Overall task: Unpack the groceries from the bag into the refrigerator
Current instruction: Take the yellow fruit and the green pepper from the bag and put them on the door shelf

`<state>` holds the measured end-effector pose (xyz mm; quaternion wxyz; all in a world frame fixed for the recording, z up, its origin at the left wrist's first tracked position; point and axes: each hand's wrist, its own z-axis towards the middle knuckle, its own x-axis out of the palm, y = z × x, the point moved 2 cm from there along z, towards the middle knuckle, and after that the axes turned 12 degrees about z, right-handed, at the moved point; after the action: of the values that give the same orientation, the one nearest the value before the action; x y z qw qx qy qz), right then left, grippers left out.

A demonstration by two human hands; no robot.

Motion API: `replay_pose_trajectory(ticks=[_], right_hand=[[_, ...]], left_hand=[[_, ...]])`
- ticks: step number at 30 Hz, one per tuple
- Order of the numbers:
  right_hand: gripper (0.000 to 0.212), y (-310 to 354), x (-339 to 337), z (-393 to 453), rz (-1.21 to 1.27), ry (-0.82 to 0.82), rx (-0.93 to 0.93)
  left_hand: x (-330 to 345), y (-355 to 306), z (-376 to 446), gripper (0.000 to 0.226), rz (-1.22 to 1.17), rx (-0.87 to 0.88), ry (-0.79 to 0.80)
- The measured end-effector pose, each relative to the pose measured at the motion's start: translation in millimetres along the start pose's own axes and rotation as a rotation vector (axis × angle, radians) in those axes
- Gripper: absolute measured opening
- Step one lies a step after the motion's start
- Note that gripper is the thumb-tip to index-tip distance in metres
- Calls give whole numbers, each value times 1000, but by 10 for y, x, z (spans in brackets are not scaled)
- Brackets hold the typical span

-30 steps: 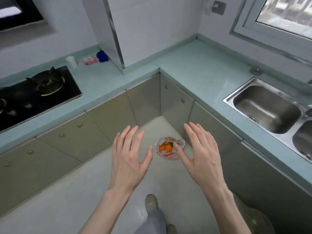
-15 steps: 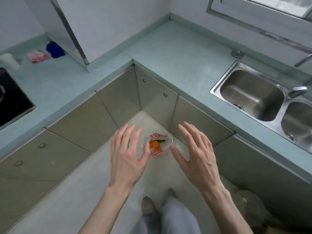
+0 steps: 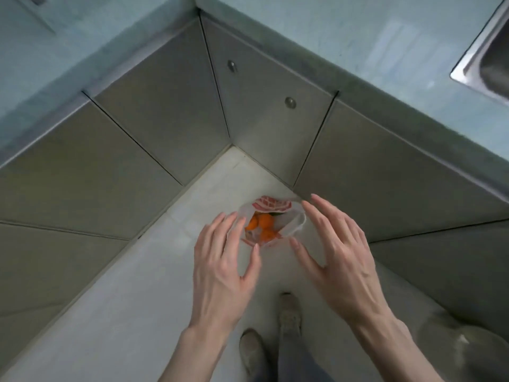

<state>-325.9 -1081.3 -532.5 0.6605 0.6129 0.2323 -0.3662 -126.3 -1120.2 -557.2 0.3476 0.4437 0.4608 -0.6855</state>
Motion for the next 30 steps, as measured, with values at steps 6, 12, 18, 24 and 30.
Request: replay_pose_trajectory(ticks=[6,12,18,24,30], right_hand=[[58,-981,889,192,-47,76,-19],[59,-1710,1807,279,-69,104,-78],[63,-2362,2629,368,-34,131,-117],[58,-2878,3329,458,23,178,-104],[60,-3231,3849,553,7,244,-5]], left_hand=[[1399,417,7,49,-15,-31,58],[2523,751,-71,45,-51,-27,61],[3445,1139,-14,44,-29,24,88],[4129,1420,144,50,-44,123,135],[4584,1633,324,45,89,175,279]])
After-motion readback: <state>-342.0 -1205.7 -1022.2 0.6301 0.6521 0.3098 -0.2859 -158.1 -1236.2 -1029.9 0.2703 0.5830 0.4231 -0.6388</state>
